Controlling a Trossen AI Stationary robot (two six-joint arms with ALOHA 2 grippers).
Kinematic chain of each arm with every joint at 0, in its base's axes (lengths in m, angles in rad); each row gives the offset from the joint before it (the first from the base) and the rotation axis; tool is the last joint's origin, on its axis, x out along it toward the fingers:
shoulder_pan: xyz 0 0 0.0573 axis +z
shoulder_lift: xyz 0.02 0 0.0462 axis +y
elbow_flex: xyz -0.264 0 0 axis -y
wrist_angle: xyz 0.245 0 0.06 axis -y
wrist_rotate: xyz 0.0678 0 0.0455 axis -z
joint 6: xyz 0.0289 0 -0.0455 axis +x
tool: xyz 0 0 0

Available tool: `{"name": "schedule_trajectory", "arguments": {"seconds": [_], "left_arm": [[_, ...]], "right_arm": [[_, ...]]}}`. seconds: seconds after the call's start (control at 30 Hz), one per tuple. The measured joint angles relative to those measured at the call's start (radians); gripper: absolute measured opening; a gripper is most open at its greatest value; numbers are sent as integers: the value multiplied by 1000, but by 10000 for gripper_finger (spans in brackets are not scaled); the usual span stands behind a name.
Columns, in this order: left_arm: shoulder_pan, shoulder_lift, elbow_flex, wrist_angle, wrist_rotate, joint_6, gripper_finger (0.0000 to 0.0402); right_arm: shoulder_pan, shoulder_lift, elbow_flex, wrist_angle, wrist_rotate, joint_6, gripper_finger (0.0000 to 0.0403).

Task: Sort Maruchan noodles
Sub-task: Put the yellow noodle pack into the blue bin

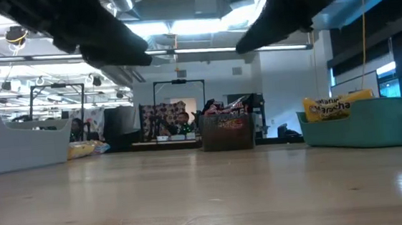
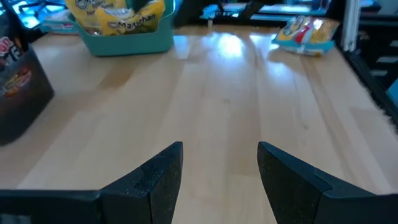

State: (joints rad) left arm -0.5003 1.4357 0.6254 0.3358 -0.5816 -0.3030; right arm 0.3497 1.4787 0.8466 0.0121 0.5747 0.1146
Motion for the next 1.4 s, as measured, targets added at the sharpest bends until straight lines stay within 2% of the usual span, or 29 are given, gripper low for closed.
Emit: {"name": "schedule_trajectory", "arguments": {"seconds": [0.07,0.17,0.3,0.43,0.57,0.7,0.9,0.97,1.03,1.23,1.4], "left_arm": [[0,0,54,-86,1,2,202],[0,-1,158,-282,8,-13,202],[-6,-1,275,-536,16,-109,202],[-27,-1,349,-716,19,-224,202],[-39,-2,347,-775,20,-294,202],[-39,-2,334,-774,20,-298,202],[-34,-2,333,-770,12,-298,202],[-34,-2,333,-769,5,-297,202],[-34,-2,333,-769,-6,-293,202],[-34,-2,333,-769,-11,-290,202],[-34,-2,333,-769,-22,-289,202]], "right_arm": [[1,0,-49,73,-10,-18,156],[0,-7,-92,71,-8,-9,156],[22,-69,-94,-60,22,42,156],[37,-175,-92,-199,21,129,156],[-18,-261,-91,-454,-59,273,156],[-142,-294,-92,-688,-164,353,138],[-288,-282,-92,-791,-390,300,44],[-312,-272,-92,-795,-418,272,13],[-329,-265,-92,-822,-381,267,7],[-394,-265,-92,-974,-295,272,23],[-435,-265,-92,-1023,-98,272,9]]}}
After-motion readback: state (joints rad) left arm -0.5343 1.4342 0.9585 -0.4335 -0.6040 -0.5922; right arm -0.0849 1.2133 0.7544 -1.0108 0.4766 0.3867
